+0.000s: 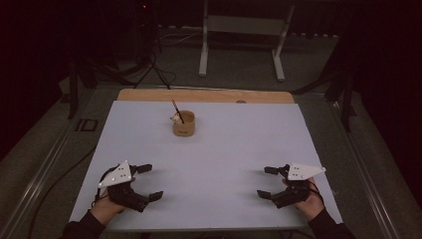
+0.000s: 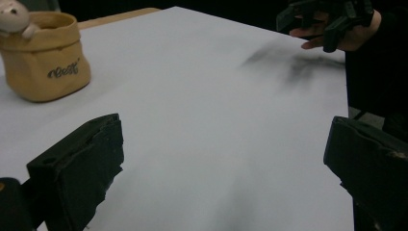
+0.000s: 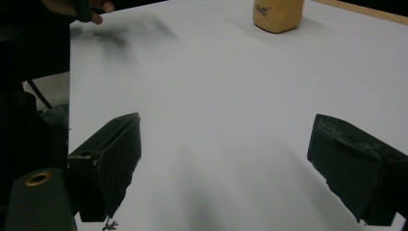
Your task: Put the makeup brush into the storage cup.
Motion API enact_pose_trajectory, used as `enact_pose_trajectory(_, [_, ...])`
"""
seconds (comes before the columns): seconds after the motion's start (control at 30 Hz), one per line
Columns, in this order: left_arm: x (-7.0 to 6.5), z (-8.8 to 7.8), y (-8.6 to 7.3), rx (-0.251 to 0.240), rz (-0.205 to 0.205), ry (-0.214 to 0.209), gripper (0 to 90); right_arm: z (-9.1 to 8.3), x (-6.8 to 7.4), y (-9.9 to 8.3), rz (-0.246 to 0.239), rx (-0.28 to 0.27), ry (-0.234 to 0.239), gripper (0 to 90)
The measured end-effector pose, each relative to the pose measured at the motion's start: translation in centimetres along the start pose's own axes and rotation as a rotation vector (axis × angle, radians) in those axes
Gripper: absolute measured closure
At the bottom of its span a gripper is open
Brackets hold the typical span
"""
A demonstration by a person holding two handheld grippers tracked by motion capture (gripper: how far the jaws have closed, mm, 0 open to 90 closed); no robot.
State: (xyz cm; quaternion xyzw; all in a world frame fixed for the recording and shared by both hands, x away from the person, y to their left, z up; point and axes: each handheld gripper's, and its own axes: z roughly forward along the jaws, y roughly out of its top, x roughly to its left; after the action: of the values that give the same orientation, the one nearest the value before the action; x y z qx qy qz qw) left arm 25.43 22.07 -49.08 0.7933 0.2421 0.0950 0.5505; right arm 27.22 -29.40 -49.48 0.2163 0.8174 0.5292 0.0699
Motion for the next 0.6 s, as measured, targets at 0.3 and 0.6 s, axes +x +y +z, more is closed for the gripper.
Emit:
enact_pose_trajectory(0.3, [0.0, -0.3, -0.9, 0.010, 0.024, 0.042, 1.4, -0.1, -0.2, -0.5, 0.010, 0.002, -0.011, 11.7])
enact_pose_trajectory(0.6, [0.4, -0.3, -1.5, -0.023, 0.014, 0.061, 1.4, -0.4, -0.2, -0.6, 0.007, 0.008, -0.019, 11.8])
